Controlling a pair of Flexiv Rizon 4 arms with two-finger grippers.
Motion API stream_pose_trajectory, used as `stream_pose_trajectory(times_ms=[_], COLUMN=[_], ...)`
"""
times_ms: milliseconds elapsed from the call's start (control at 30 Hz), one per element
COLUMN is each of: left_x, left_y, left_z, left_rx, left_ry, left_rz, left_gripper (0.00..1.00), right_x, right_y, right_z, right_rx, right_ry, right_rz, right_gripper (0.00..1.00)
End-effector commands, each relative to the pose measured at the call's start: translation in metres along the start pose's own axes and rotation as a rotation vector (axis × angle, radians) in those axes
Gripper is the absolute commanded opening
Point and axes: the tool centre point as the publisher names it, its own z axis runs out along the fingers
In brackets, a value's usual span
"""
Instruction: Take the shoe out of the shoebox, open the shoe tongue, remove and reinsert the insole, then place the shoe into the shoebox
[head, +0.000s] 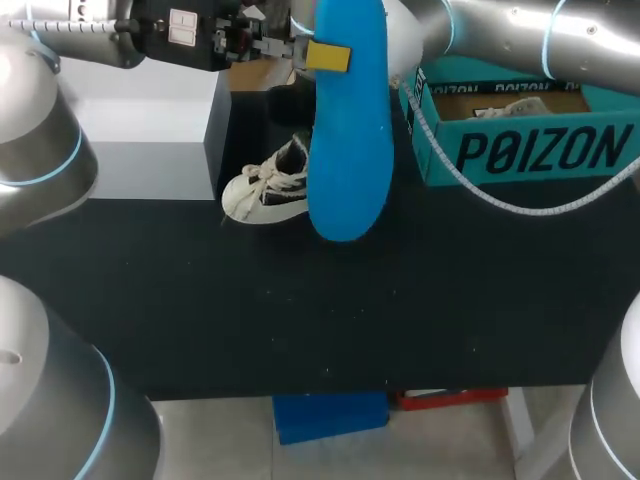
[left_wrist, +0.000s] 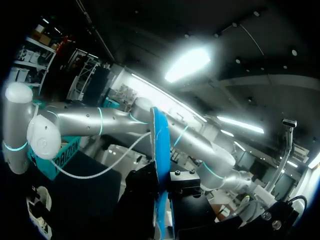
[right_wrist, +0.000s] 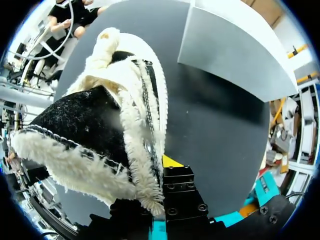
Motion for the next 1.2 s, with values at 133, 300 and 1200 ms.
stream_pose_trajectory(times_ms=[133,300,1200], left_x=[0.0,0.0,0.0], left_y=[0.0,0.0,0.0], left_z=[0.001,0.001,0.001], left_rx=[0.001,0.001,0.001], left_ry=[-0.003,-0.003,-0.003], left_rz=[0.0,0.0,0.0], left_gripper=[0.0,0.0,0.0], right_x=[-0.005,0.011,0.039], right_y=[-0.013,-0.018,-0.041], right_z=[-0.023,-0.03,-0.054], right_rx=[-0.002,0.013,-0.006], right_ry=[0.179,0.195,0.082], right_rz=[0.117,0.229,0.719], right_gripper=[0.0,0.0,0.0])
